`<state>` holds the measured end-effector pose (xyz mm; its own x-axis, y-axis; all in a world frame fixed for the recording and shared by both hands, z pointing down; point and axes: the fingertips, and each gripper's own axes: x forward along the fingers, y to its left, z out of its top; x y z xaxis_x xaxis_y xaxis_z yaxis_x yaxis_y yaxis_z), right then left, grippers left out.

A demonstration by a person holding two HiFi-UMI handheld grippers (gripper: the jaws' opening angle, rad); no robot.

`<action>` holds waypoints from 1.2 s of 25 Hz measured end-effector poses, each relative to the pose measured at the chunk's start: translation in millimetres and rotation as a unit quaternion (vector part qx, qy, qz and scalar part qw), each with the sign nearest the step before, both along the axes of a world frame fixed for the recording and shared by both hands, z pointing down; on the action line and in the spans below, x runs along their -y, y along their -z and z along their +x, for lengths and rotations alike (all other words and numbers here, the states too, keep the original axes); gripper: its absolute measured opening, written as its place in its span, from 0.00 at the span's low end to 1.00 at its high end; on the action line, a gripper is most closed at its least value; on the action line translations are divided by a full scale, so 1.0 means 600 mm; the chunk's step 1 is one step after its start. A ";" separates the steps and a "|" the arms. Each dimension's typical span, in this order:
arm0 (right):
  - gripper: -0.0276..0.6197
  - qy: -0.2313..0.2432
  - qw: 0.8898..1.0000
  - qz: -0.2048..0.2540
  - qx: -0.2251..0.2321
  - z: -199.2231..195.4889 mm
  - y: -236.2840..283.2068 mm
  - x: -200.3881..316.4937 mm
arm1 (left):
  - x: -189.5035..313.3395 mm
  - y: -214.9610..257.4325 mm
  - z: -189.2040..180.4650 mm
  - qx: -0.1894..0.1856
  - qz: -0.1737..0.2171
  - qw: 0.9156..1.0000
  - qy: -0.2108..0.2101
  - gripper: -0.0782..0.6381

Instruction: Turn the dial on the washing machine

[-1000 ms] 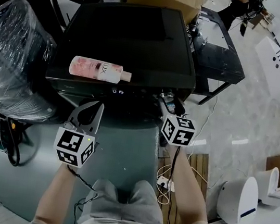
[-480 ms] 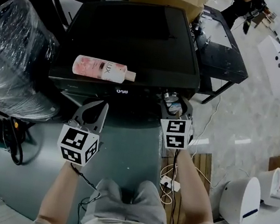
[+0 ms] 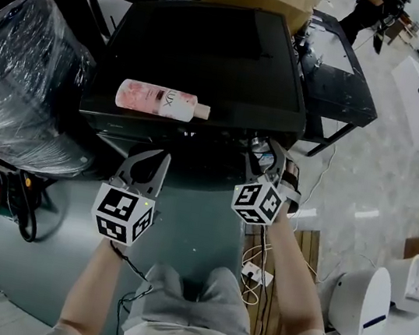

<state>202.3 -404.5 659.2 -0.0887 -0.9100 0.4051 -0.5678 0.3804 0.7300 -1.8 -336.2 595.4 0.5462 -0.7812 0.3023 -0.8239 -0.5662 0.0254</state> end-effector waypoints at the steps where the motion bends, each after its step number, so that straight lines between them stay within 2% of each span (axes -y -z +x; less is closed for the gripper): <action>1: 0.47 0.007 1.000 0.004 -0.021 -0.001 -0.001 0.000 | -0.001 -0.005 0.000 0.003 -0.005 1.000 0.000 0.13; 4: 0.47 0.031 0.995 0.012 -0.094 -0.005 -0.006 -0.002 | -0.005 -0.017 0.003 0.005 -0.020 1.000 -0.002 0.13; 7: 0.43 0.055 0.984 0.017 -0.168 -0.008 -0.006 -0.003 | -0.009 -0.018 0.006 0.004 -0.023 1.000 0.000 0.13; 11: 0.41 0.088 0.970 0.017 -0.228 -0.012 -0.008 -0.004 | -0.012 -0.002 0.005 -0.007 -0.013 1.000 0.006 0.13; 16: 0.41 0.135 0.940 0.011 -0.314 -0.016 -0.015 -0.004 | -0.018 0.000 0.005 0.003 -0.014 1.000 -0.001 0.13; 19: 0.41 0.144 0.929 0.003 -0.341 -0.019 -0.015 -0.004 | -0.021 0.002 -0.001 -0.001 -0.014 1.000 0.002 0.13; 22: 0.41 0.159 0.917 0.001 -0.367 -0.022 -0.013 -0.005 | -0.024 0.011 -0.007 -0.024 -0.014 1.000 0.009 0.13; 24: 0.40 0.175 0.916 0.008 -0.360 -0.034 -0.002 -0.005 | -0.025 0.016 -0.009 -0.032 -0.015 0.999 0.012 0.13; 25: 0.39 0.182 0.910 0.011 -0.371 -0.035 0.001 -0.004 | -0.026 0.017 -0.010 -0.031 -0.016 0.999 0.012 0.13; 27: 0.39 0.188 0.885 -0.001 -0.426 -0.018 -0.004 -0.003 | -0.030 0.018 -0.011 -0.030 -0.021 0.999 0.011 0.13; 28: 0.38 0.186 0.877 -0.009 -0.443 -0.010 -0.008 -0.004 | -0.033 0.019 -0.012 -0.030 -0.023 0.999 0.011 0.13; 29: 0.38 0.182 0.880 -0.012 -0.439 -0.010 -0.008 -0.006 | -0.036 0.021 -0.014 -0.029 -0.024 0.999 0.011 0.13; 30: 0.39 0.178 0.890 -0.013 -0.419 -0.015 -0.006 -0.008 | -0.039 0.023 -0.015 -0.027 -0.025 0.999 0.011 0.13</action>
